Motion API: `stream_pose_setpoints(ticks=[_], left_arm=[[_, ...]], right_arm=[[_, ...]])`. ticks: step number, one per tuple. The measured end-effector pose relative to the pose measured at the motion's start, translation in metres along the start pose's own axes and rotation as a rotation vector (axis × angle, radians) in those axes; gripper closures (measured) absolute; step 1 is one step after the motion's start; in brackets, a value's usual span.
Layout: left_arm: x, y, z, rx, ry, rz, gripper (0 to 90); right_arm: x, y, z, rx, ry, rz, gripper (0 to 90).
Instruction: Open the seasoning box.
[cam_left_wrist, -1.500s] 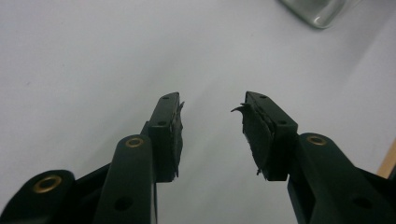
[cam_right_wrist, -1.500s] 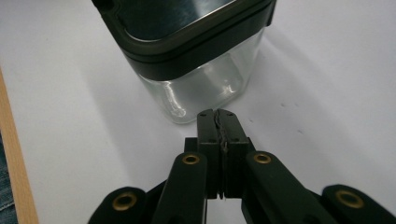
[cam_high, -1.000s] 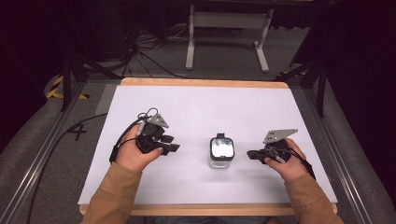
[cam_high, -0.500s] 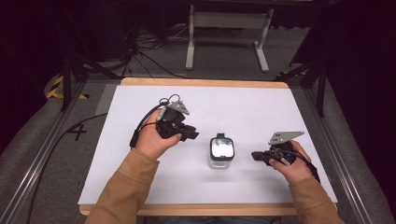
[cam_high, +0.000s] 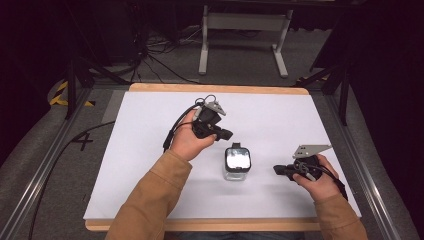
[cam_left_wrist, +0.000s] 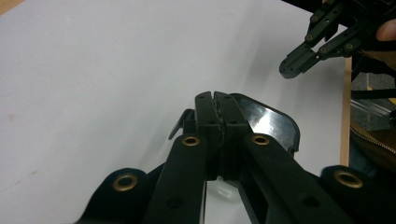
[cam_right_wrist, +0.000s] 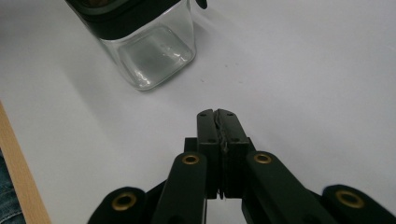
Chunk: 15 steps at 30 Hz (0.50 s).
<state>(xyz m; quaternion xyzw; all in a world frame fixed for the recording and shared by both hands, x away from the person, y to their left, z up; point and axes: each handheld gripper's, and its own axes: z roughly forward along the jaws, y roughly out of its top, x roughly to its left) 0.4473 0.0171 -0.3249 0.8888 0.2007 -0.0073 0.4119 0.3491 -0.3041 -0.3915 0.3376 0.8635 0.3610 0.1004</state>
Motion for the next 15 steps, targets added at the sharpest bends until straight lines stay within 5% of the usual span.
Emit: stream_pose_setpoints(ticks=[15], left_arm=[[0.008, 0.002, 0.035, 0.034, -0.026, -0.01, 89.8]], right_arm=[[0.0, -0.006, -0.001, 0.007, -0.003, 0.012, 89.3]])
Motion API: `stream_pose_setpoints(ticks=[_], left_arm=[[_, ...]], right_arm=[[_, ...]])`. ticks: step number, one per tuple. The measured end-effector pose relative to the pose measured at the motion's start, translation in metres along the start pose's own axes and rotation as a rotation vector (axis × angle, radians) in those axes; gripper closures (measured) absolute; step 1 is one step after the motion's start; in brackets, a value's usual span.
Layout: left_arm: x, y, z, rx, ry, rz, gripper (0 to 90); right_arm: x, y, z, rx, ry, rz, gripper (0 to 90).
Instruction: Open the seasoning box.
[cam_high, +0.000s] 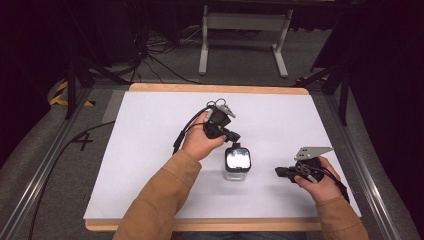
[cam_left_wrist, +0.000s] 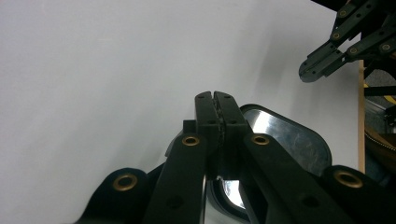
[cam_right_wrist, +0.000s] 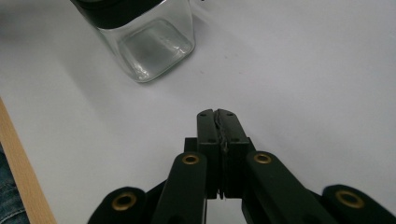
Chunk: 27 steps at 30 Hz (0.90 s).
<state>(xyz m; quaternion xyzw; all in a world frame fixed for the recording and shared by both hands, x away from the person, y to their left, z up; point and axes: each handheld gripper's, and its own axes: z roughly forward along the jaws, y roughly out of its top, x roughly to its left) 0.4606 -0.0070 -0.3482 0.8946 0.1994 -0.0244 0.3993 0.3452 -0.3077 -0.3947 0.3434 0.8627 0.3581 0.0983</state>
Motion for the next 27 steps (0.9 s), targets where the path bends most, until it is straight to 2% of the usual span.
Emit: stream_pose_setpoints(ticks=[13, 19, 21, 27], left_arm=[[0.0047, -0.0021, 0.0088, 0.006, -0.004, -0.022, 89.8], [0.0037, -0.0031, 0.0079, 0.006, -0.013, -0.015, 89.7], [0.0026, -0.0027, 0.0075, 0.012, -0.002, -0.005, 89.5], [0.0034, -0.0026, 0.0084, 0.01, -0.008, -0.014, 89.5]], right_arm=[[-0.0002, -0.0004, 0.0005, 0.001, 0.0, -0.001, 89.3], [0.0003, -0.0004, 0.0005, 0.001, 0.001, 0.0, 89.3], [0.0003, -0.0003, 0.0007, 0.001, 0.001, 0.0, 89.2], [0.001, 0.0002, 0.0016, 0.004, 0.0, -0.004, 89.1]])
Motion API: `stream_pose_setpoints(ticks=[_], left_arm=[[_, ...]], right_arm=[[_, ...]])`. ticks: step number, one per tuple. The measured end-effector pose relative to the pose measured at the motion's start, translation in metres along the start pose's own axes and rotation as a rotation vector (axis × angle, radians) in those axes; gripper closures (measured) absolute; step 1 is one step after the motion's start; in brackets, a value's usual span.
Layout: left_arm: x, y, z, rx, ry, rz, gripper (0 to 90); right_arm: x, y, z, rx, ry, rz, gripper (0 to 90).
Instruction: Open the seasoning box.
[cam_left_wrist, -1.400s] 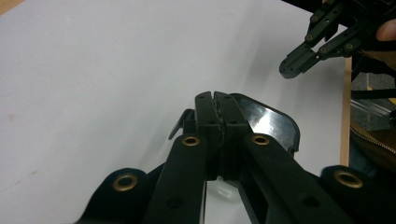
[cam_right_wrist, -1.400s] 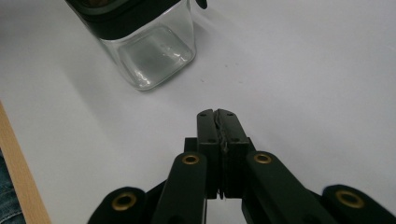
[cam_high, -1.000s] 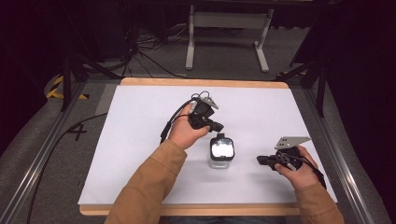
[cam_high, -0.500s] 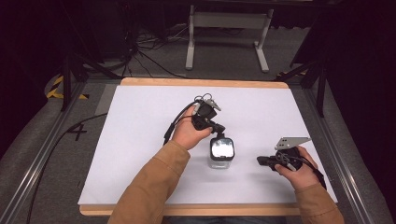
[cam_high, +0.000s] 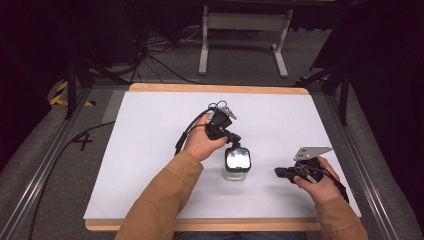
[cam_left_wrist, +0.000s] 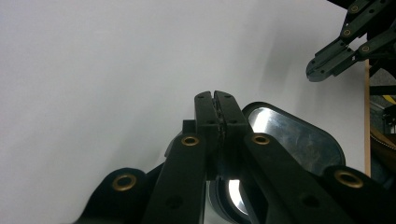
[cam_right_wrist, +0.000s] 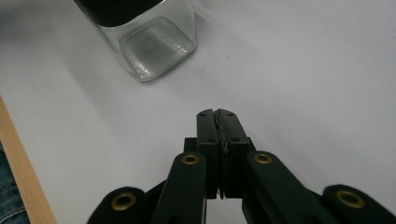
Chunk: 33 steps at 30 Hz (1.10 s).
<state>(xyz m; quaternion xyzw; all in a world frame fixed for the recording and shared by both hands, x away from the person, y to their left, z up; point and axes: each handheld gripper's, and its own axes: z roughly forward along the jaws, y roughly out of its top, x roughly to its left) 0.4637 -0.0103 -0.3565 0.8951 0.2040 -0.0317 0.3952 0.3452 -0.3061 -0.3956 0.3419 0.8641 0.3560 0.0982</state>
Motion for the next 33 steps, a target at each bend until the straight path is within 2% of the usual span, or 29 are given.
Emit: stream_pose_setpoints(ticks=[5, 15, 26, 33], left_arm=[[0.002, 0.0, 0.0, 0.001, -0.013, -0.014, 89.6], [0.003, 0.001, 0.0, 0.011, -0.02, -0.028, 89.6], [0.004, 0.0, 0.0, 0.005, -0.021, -0.041, 89.6], [0.005, -0.001, 0.0, 0.001, -0.025, -0.055, 89.6]], right_arm=[[0.001, 0.0, 0.001, -0.001, 0.005, 0.001, 89.1], [0.012, 0.007, 0.004, -0.016, 0.011, -0.038, 89.4], [0.028, 0.025, 0.011, -0.065, 0.062, -0.101, 89.6], [0.034, 0.035, 0.012, -0.099, 0.086, -0.12, 89.7]])
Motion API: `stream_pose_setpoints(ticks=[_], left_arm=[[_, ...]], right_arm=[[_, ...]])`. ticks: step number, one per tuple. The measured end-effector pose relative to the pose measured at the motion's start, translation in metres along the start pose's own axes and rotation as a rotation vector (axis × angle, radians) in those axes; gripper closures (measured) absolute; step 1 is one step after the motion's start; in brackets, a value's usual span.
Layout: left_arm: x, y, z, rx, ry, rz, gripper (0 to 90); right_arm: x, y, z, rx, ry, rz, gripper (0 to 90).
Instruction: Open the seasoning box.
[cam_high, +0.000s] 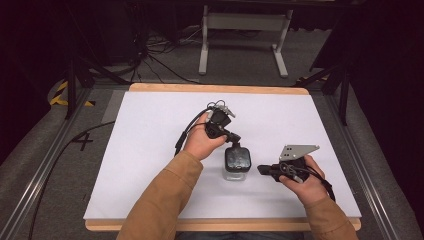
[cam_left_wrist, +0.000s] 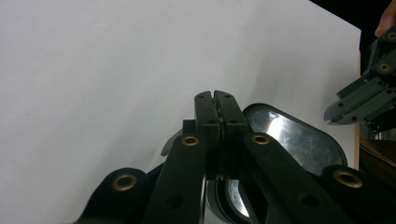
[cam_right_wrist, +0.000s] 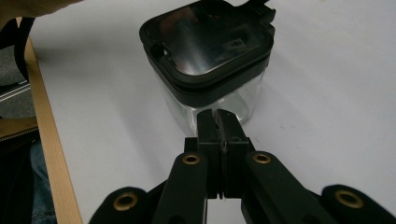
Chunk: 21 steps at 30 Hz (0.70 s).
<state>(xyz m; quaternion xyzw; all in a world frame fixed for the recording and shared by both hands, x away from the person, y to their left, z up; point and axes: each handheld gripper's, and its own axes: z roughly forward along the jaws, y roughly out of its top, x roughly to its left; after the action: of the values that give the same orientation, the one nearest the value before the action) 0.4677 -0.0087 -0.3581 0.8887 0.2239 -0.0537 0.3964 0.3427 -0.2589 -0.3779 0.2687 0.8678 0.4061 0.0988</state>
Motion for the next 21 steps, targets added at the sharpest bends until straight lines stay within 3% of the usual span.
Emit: stream_pose_setpoints(ticks=[21], left_arm=[[0.0014, -0.0004, 0.0011, -0.007, -0.002, -0.024, 89.8]], right_arm=[[0.0071, 0.0086, 0.0057, -0.036, 0.017, -0.022, 89.8]])
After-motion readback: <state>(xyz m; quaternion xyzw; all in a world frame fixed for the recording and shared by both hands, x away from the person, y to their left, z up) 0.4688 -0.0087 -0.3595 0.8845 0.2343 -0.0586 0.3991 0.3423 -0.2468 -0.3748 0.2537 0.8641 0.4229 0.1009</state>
